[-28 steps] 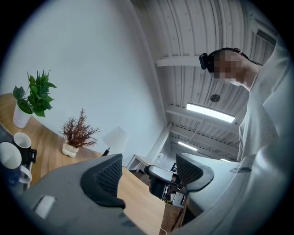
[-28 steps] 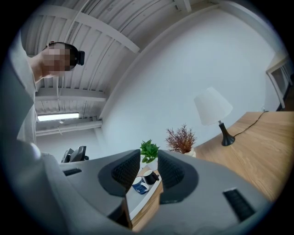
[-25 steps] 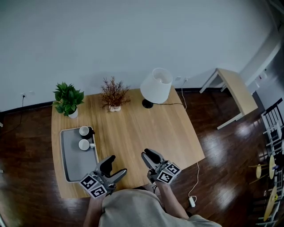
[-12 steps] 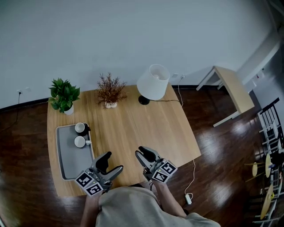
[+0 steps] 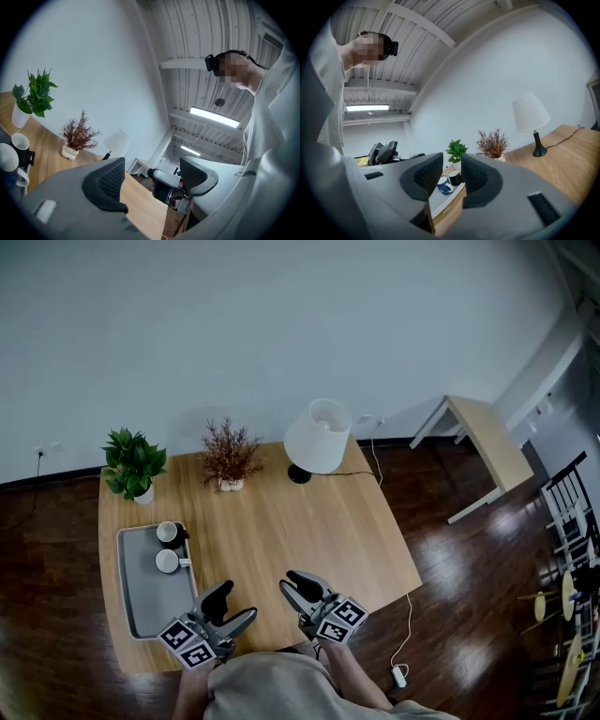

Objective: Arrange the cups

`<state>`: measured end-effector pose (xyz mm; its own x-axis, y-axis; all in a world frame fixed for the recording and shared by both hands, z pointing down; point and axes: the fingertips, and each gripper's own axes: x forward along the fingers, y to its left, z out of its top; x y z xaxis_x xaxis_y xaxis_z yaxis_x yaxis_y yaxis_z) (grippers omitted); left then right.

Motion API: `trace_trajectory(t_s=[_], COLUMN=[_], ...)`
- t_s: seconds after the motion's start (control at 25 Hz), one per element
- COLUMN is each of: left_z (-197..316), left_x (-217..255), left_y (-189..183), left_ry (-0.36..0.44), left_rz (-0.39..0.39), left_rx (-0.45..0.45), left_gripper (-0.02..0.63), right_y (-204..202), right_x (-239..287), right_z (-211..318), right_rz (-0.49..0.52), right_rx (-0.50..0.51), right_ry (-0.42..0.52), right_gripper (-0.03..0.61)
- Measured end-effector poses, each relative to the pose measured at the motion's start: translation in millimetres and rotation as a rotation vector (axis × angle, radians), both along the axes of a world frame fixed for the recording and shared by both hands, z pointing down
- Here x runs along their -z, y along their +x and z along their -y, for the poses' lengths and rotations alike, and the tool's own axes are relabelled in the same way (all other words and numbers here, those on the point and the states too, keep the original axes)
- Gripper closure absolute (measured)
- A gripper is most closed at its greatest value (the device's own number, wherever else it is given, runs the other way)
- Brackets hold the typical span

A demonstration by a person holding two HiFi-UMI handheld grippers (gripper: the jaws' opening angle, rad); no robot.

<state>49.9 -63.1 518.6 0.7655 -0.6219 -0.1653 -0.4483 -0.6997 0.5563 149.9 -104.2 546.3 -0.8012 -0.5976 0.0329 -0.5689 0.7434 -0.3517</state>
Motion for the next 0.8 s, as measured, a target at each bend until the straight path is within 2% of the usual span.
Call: trace_trajectory(t_s=[0.44,0.8], left_z=[2.4,6.3], left_x=[-3.7,-1.0], left_y=[-2.4,-3.3], left_ry=[-0.027,-0.018], left_rz=[-0.014,-0.033], left_rx=[-0.001,0.004], left_gripper=[0.259,0.258], right_y=[-3.9,-6.5], right_x=[-1.9,-0.2], right_z=[4.3,8.9], right_rz=[0.000,0.003], right_rx=[0.005,0.014], right_ry=[-0.001,0.007], right_gripper=[0.462,0.462])
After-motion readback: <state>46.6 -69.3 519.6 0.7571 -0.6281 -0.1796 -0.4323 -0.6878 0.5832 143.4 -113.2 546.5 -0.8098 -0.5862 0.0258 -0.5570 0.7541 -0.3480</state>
